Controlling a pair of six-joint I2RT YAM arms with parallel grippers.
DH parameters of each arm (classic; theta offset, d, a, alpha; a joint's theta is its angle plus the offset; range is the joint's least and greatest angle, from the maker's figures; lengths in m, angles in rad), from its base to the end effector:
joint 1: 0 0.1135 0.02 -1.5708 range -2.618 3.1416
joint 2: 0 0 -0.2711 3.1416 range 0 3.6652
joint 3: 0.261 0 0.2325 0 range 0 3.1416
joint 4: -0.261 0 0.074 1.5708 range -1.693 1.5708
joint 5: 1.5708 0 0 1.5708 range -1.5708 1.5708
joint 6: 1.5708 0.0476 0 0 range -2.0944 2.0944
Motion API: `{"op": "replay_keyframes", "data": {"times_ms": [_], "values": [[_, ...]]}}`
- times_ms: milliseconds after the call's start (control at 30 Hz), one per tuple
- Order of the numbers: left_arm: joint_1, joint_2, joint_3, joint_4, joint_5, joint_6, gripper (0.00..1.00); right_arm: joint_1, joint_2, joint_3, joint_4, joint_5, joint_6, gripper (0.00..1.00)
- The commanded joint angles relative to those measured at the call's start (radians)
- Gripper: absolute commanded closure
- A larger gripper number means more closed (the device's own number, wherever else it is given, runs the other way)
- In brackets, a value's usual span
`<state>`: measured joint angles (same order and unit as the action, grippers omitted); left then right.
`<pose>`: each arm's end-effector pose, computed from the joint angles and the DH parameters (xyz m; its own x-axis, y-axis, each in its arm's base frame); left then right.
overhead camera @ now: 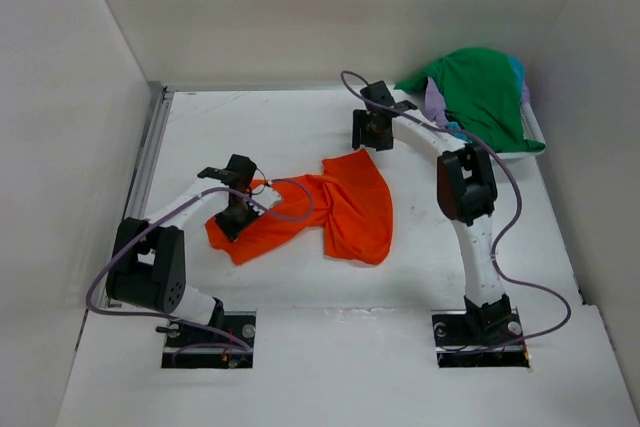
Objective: Fold and stack the t-shirts
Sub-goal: Move the tshirt to the center of the board, then flatten out the tshirt
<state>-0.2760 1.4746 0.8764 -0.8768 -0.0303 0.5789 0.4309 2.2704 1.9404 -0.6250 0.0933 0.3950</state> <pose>0.2169 -0.0599 0.1854 -0.6542 0.7537 -0.0636 0.7497 0.6573 0.0776 0.4531 0.2034 0.2058 -0.8258 0.0421 -0.5624 -0.0533 0.9869 0.1521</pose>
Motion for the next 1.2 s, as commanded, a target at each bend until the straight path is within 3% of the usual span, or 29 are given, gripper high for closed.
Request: {"op": "replay_keyframes", "data": {"times_ms": [0,133,267,333,367,567,733,800,833,967,1067,1167], "values": [[0.001,-0.033,-0.002,-0.007,0.001,-0.014,0.96,-0.004,0.05,0.069,-0.047,0.023,-0.03,0.31],[0.005,-0.025,0.009,-0.004,0.001,-0.021,0.96,-0.004,0.086,0.077,-0.082,0.01,-0.028,0.36],[0.014,-0.028,0.007,-0.001,0.001,-0.021,0.96,0.009,0.118,0.13,-0.127,-0.012,-0.027,0.69],[0.024,-0.036,0.001,0.001,0.001,-0.024,0.97,0.009,0.126,0.149,-0.148,-0.047,-0.025,0.94],[0.027,-0.04,0.001,-0.001,0.003,-0.024,0.97,0.009,0.121,0.147,-0.153,-0.059,-0.024,1.0],[0.05,-0.069,-0.002,-0.016,0.018,-0.025,1.0,0.009,0.074,0.135,-0.143,-0.053,-0.022,1.0],[0.1,-0.08,0.082,0.018,0.0,-0.025,1.0,0.007,-0.07,0.138,-0.091,-0.032,-0.03,1.0],[0.142,-0.057,0.188,0.041,-0.008,-0.007,1.0,-0.005,-0.129,0.198,-0.071,-0.023,-0.036,1.0],[0.207,0.04,0.461,0.064,-0.026,0.042,1.0,-0.061,-0.153,0.482,-0.079,0.015,-0.065,1.0],[0.261,0.124,0.789,0.09,-0.04,0.048,1.0,-0.099,-0.196,0.705,-0.062,0.023,-0.087,1.0],[0.28,0.144,0.952,0.13,-0.063,0.073,1.0,-0.103,-0.31,0.672,0.002,0.02,-0.114,1.0],[0.275,0.125,0.981,0.14,-0.091,0.151,1.0,-0.1,-0.435,0.536,0.045,0.016,-0.128,1.0]]}}
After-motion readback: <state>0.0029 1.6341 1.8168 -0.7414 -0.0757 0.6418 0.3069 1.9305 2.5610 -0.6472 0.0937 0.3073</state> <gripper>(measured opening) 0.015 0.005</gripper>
